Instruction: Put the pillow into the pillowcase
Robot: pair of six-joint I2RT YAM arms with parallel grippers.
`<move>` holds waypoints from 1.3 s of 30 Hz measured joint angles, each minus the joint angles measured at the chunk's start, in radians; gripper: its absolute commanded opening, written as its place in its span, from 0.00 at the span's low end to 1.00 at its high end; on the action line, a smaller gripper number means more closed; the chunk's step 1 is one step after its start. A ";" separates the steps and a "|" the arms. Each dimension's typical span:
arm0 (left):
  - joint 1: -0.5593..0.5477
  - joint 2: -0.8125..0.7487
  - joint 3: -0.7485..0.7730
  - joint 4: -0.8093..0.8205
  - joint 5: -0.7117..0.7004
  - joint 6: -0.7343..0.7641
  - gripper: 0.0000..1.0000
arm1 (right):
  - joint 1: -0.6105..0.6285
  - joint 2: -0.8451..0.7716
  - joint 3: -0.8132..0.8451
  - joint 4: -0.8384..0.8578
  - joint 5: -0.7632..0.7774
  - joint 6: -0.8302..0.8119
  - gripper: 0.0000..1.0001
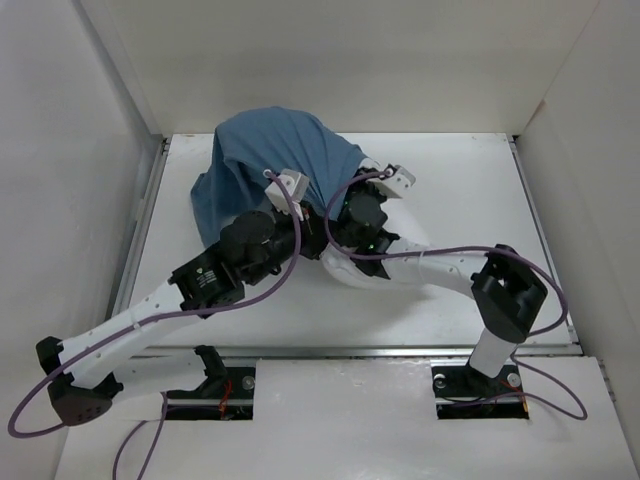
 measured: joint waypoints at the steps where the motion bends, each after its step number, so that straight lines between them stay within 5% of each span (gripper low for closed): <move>1: 0.002 -0.011 0.000 0.008 -0.003 -0.004 0.00 | -0.005 -0.001 0.027 -0.034 0.002 0.000 0.00; 9: 0.002 -0.077 -0.037 -0.031 0.010 -0.040 0.00 | -0.019 0.043 0.189 -0.300 -0.109 0.076 0.00; 14: 0.001 -0.073 -0.111 -0.117 -0.025 -0.092 0.00 | -0.098 0.151 0.219 -0.486 -0.480 0.264 0.00; 18: -0.018 -0.073 -0.153 -0.195 -0.032 -0.150 0.00 | -0.145 0.177 0.117 -0.397 -0.755 0.349 0.06; 21: -0.026 -0.074 -0.161 -0.216 -0.046 -0.190 0.44 | -0.180 0.154 0.061 -0.304 -0.912 0.370 0.19; 22: -0.038 -0.075 -0.159 -0.222 -0.033 -0.209 0.87 | -0.193 0.149 0.046 -0.277 -0.955 0.374 0.25; 23: -0.056 -0.075 -0.154 -0.235 -0.027 -0.224 1.00 | -0.206 0.145 0.034 -0.255 -0.990 0.380 0.44; 25: -0.082 -0.068 -0.132 -0.271 -0.031 -0.258 1.00 | -0.233 0.134 0.004 -0.220 -1.062 0.385 0.57; 26: -0.085 -0.062 -0.111 -0.294 -0.044 -0.269 1.00 | -0.242 0.123 -0.017 -0.208 -1.098 0.383 0.73; 29: -0.085 -0.039 -0.032 -0.353 -0.111 -0.285 1.00 | -0.251 0.057 -0.084 -0.203 -1.194 0.364 0.81; 30: -0.085 -0.032 -0.004 -0.367 -0.145 -0.290 1.00 | -0.250 0.031 -0.102 -0.210 -1.213 0.355 0.91; 39: 0.025 0.165 0.262 -0.525 -0.504 -0.313 1.00 | -0.256 -0.248 -0.150 -0.533 -1.216 0.245 1.00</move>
